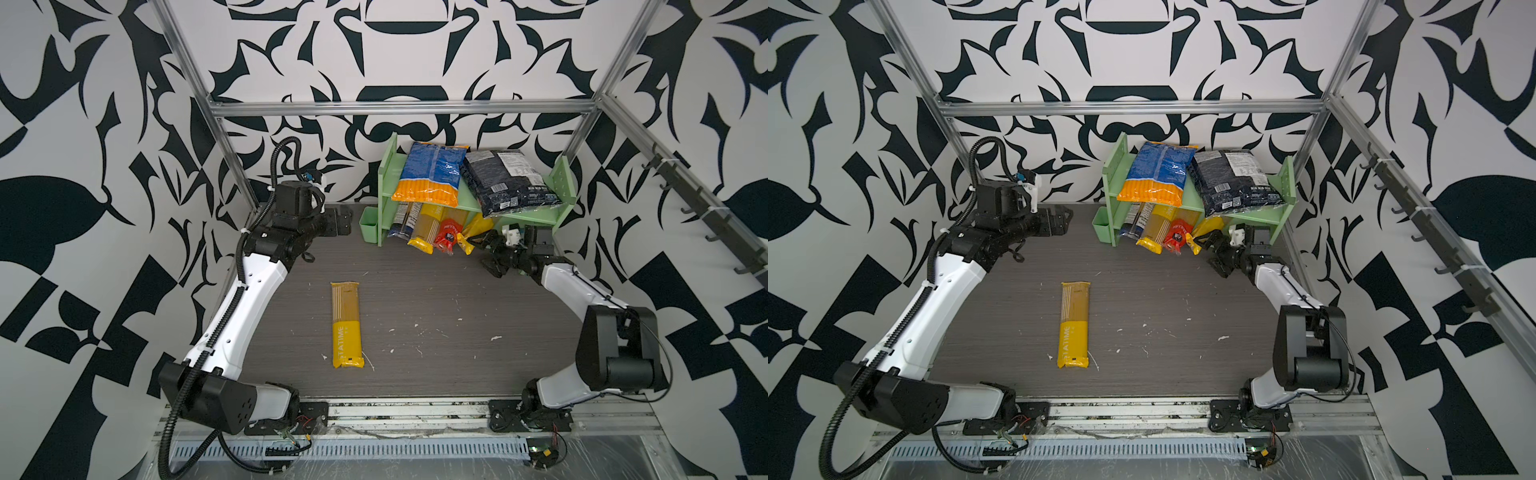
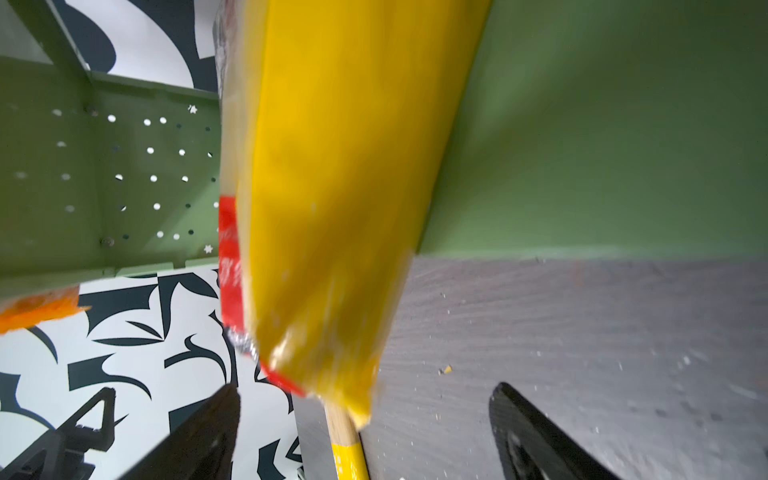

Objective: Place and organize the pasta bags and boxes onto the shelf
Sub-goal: 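Lower the left gripper onto the last yellow-banded pack while the right gripper withdraws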

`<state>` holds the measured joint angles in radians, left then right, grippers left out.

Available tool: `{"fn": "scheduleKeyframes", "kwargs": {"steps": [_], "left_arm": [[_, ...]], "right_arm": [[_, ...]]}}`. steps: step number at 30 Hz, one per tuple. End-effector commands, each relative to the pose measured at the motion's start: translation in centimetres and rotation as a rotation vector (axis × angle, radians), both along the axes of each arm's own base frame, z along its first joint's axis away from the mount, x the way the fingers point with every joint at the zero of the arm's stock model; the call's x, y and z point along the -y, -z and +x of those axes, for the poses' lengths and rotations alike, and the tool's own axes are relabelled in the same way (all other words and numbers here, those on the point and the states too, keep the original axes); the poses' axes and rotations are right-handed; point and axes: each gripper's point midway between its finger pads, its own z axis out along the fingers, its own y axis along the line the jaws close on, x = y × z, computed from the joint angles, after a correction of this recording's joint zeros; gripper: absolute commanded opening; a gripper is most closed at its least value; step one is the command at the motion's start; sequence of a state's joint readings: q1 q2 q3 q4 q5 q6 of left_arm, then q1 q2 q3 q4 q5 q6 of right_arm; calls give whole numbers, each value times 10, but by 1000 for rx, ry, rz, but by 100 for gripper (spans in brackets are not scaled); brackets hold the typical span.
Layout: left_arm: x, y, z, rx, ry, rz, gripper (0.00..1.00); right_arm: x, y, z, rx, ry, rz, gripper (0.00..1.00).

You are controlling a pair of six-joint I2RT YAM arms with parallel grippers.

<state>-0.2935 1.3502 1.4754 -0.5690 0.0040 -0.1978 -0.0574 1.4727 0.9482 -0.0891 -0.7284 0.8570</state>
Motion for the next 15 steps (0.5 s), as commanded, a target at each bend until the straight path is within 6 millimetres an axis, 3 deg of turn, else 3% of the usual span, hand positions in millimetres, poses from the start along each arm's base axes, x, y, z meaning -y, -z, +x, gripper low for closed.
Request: {"fn": "scheduleKeyframes", "kwargs": {"steps": [1,5,10,15], "left_arm": [[-5,8,-8,-28,-11,7,99],[-8,15,-14,-48,-18,10,99],[-18,36,-33,-106,-60,12,99],[-28,87,-64,-264,-149,-48,99]], "right_arm": [[0,-11,-23,11,-12,-27,96],[-5,0,-57,-43,-27,-28,96],[-29,17,-108,-118,-98,-150,96],[-53,13,-133,-123,-159,-220,96]]}}
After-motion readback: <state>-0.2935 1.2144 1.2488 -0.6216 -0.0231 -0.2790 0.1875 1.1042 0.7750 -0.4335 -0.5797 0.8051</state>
